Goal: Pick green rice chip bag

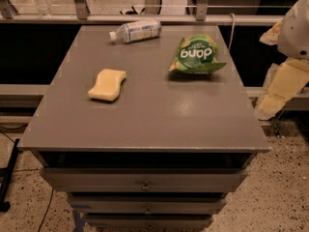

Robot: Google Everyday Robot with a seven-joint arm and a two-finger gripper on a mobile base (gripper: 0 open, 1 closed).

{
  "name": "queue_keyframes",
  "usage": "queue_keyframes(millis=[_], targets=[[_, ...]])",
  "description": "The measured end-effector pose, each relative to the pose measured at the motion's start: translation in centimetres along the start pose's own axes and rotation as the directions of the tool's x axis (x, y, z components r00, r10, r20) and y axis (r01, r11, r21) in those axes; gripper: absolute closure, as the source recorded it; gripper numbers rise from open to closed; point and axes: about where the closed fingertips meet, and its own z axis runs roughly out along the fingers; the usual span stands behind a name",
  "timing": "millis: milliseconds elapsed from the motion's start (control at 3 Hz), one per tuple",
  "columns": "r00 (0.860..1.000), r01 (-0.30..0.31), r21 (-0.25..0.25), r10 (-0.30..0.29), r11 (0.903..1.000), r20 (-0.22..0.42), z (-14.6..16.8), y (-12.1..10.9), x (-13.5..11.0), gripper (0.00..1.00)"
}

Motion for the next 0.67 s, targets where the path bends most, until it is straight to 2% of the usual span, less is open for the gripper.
queue_keyframes(millis=[333,667], targets=[[0.992,-0.096,0.025,0.093,0.9951,0.089,1.1,-2.9,-1.5,0.0],[0.934,-0.287,0.004,0.279,0.958,0.225,4.3,-7.0,-3.9,0.0]])
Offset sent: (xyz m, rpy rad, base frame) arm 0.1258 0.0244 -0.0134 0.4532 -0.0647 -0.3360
